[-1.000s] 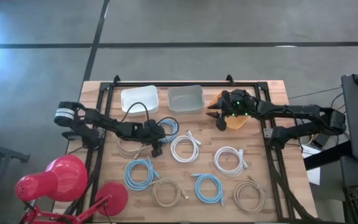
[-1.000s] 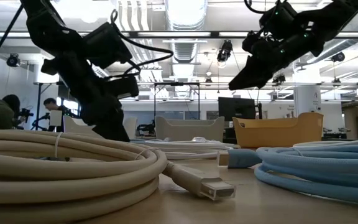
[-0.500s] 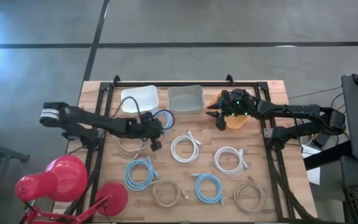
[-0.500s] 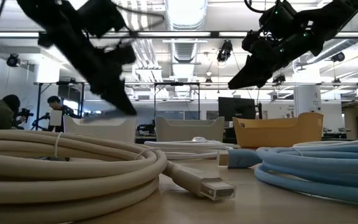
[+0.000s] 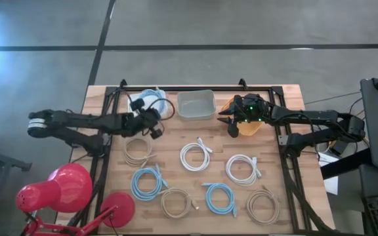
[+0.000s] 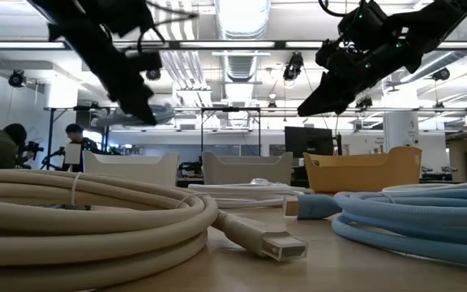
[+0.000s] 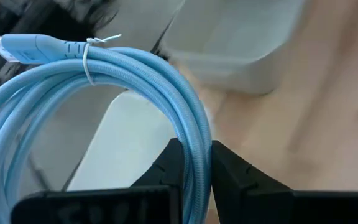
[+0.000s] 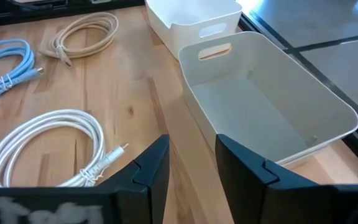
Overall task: Pick & Place USB Port
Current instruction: Put the top blue cable into the white bin
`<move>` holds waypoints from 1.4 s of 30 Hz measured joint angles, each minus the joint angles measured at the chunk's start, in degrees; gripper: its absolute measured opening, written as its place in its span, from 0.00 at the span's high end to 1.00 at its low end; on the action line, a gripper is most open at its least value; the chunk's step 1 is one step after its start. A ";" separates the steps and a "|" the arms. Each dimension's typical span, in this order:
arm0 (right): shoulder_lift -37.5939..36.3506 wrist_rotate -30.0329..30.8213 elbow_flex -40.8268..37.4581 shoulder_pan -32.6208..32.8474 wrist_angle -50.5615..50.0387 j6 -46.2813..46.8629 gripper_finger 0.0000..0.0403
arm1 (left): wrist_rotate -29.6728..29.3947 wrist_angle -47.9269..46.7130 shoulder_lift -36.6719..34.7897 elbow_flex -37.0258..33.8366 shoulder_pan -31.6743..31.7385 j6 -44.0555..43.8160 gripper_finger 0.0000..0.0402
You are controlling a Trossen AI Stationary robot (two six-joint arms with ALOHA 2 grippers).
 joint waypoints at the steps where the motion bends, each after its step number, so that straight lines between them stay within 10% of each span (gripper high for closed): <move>1: -0.02 0.01 0.00 0.00 0.03 -0.01 0.70 | 0.01 0.39 0.66 -0.14 1.65 0.68 0.89; 22: -0.02 0.06 0.00 0.00 2.86 -1.54 0.71 | 0.33 8.21 22.13 -0.11 15.79 14.84 0.80; 42: -0.02 0.04 -0.02 0.00 2.77 -1.06 0.71 | -0.74 0.88 17.37 5.56 14.06 14.42 0.56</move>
